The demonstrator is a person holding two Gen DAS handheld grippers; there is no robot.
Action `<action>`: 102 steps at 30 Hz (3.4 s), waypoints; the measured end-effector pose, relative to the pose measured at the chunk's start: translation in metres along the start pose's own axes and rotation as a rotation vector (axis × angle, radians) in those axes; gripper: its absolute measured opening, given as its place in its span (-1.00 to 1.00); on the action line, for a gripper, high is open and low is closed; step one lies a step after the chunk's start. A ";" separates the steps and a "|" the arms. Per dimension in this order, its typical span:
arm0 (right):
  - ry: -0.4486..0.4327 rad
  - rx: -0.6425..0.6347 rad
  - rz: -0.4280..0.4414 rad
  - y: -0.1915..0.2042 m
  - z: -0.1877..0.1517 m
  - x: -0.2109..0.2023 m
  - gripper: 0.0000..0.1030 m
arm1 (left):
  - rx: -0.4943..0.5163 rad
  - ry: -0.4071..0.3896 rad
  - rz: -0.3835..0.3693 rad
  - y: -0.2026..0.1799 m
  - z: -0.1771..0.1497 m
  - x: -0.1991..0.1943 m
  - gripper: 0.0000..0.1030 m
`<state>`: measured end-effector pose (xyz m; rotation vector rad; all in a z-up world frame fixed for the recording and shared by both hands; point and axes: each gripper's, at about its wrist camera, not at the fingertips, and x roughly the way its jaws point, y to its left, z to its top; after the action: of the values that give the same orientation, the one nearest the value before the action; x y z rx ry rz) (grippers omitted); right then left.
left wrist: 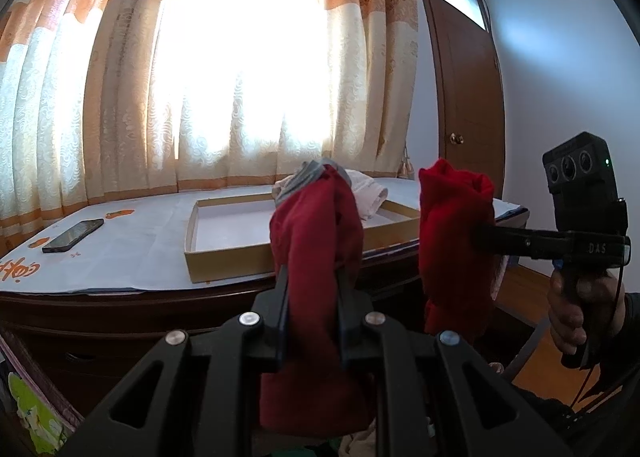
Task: Take underwear out of drawer
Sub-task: 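Carry both red garments over the cardboard tray with both tools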
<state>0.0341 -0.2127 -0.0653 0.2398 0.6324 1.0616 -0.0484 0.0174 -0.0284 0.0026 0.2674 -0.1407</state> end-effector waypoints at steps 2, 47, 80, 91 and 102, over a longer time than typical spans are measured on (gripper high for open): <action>0.001 0.007 0.002 -0.001 0.001 0.001 -0.18 | -0.002 -0.003 0.004 0.000 0.001 -0.001 -0.69; 0.018 0.018 -0.010 0.006 0.126 0.059 -0.18 | -0.061 -0.022 0.081 0.054 0.100 0.037 -0.69; 0.159 0.221 -0.088 -0.071 0.181 0.180 -0.18 | -0.136 0.186 0.143 0.111 0.141 0.151 -0.69; 0.254 0.322 -0.136 -0.106 0.182 0.224 -0.17 | -0.175 0.318 0.155 0.121 0.133 0.200 -0.69; 0.320 0.290 -0.246 -0.127 0.182 0.251 -0.17 | -0.231 0.431 0.180 0.135 0.127 0.235 -0.69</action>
<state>0.3182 -0.0354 -0.0723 0.2372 1.0792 0.7732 0.2280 0.1162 0.0296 -0.1738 0.7101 0.0730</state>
